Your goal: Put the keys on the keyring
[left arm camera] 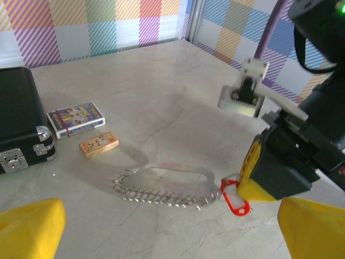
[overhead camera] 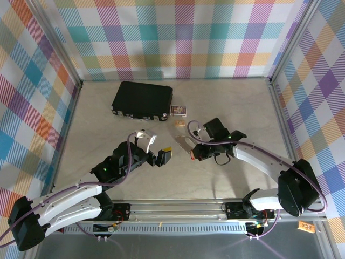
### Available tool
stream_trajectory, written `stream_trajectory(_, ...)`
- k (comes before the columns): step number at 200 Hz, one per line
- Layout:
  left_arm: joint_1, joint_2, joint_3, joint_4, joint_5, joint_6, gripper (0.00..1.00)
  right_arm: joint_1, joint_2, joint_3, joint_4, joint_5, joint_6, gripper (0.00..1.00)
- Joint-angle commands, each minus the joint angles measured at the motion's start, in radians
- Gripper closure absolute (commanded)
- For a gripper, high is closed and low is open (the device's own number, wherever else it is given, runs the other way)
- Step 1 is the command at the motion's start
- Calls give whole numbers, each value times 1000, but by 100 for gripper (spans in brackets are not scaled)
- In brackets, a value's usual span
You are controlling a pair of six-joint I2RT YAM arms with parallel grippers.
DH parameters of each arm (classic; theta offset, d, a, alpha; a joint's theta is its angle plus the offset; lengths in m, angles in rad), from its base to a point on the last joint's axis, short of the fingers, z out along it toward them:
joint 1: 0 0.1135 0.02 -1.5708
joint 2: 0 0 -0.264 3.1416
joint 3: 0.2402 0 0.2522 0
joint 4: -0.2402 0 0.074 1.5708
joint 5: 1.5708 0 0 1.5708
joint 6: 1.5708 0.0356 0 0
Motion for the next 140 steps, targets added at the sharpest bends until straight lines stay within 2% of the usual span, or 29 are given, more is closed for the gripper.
stream_trajectory(1, 5, -5, -19, 42, 18, -21, 0, 7, -23, -36, 40, -51, 49, 100)
stream_trajectory(140, 5, -48, -58, 27, 19, -48, 0, 56, -23, -186, 88, -73, 127, 100)
